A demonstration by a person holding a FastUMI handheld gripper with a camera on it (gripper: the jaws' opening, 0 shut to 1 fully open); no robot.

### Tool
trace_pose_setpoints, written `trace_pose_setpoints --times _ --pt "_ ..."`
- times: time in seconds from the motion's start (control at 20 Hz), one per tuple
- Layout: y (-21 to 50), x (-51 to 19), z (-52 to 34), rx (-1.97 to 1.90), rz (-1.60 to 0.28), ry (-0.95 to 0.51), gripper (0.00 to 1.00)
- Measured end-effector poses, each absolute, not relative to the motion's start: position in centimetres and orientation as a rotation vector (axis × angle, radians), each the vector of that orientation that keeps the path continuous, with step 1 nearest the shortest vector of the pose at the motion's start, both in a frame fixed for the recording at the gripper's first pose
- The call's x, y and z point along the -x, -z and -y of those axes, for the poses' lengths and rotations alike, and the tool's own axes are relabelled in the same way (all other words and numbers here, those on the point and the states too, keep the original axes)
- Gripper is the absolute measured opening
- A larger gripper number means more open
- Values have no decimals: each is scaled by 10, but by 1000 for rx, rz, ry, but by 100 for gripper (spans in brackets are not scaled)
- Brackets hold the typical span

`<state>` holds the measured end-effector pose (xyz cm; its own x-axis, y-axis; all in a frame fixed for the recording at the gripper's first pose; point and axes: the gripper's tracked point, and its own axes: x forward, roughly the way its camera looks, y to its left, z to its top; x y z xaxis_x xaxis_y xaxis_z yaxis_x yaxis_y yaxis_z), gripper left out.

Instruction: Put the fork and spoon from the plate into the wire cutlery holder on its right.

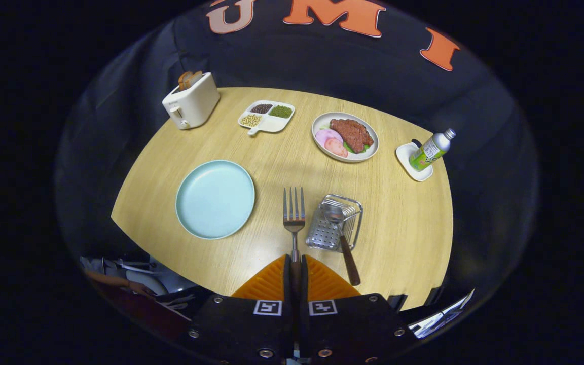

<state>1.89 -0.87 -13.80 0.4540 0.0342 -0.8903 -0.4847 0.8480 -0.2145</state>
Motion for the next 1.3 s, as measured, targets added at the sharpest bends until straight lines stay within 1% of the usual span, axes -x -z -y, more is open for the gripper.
trace_pose_setpoints --times 0.35,0.55,0.7,0.9,1.3 --pt "144 -32 58 640 -1267 -343 5" --pt "151 -36 65 741 -1372 -408 5" --pt "156 -42 68 795 -1434 -418 5" --pt "162 -51 73 858 -1497 -429 5" --pt "179 -62 63 947 -1544 -463 5"
